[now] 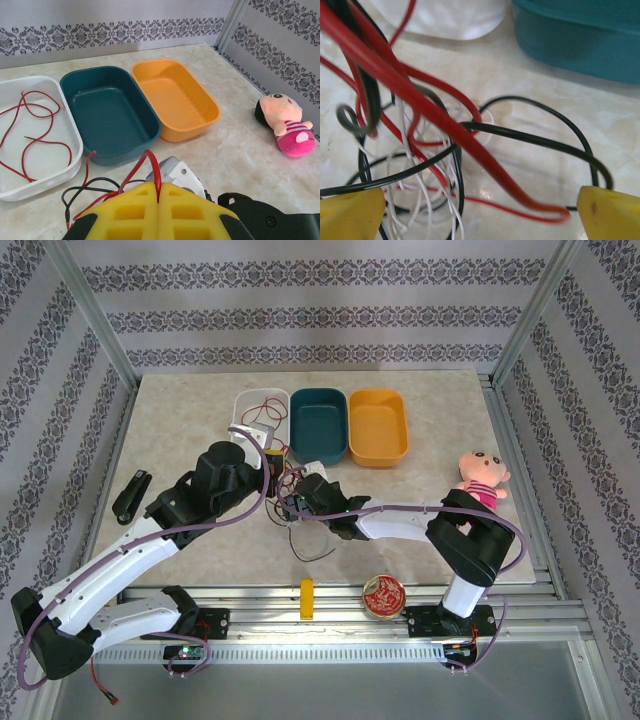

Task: Untangle the cables

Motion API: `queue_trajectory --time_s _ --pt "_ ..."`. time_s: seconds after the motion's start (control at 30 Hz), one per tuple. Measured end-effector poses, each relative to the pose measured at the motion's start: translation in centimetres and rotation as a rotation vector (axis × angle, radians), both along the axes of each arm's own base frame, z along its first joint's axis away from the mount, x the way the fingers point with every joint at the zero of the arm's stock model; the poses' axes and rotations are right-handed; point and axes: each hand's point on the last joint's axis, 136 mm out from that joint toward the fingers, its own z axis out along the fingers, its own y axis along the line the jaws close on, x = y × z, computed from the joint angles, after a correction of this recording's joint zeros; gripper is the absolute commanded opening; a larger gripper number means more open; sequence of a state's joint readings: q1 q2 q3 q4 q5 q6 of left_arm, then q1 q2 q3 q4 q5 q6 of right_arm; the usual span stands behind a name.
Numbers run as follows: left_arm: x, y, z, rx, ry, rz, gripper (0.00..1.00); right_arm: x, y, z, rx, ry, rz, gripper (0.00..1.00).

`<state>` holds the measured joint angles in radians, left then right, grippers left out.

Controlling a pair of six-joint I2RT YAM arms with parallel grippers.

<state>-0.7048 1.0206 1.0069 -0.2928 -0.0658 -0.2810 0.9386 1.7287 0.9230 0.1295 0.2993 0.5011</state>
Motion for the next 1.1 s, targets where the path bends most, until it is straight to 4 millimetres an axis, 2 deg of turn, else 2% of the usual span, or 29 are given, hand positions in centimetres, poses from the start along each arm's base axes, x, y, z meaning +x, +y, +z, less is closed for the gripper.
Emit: queue_trajectory --time_s 0.13,0.2,0.3,0.6,0.67,0.83,1.1 --pt "-0.3 -0.2 0.3 -0.011 -0.001 -0.018 0.0 0.2 0.0 0.2 0.001 -0.007 -0.006 0.98" --pt "-0.5 -0.3 0.4 -0.018 -0.002 -0.03 0.0 0.2 0.0 0.3 0.003 -0.009 -0.006 0.92" --pt "-0.8 -0.4 0.7 -0.028 -0.005 -0.045 0.0 0.5 -0.2 0.3 0.014 -0.002 -0.024 0.72" --pt "-0.8 -0.2 2.2 -0.054 -0.03 -0.048 0.0 1.0 -1.7 -0.8 0.024 0.035 -0.082 0.28" --pt "-0.6 0.0 2.7 -0.06 -0.039 -0.041 0.0 0.7 -2.1 -1.3 0.019 0.047 -0.089 0.25" --pt "0.0 1.0 3.4 -0.063 -0.049 -0.003 0.0 0.0 -3.0 -2.6 -0.005 0.075 -0.099 0.25" --pt "1.4 4.5 3.7 -0.041 -0.043 0.117 0.0 -1.5 -5.6 -3.2 -0.02 0.118 -0.145 0.25"
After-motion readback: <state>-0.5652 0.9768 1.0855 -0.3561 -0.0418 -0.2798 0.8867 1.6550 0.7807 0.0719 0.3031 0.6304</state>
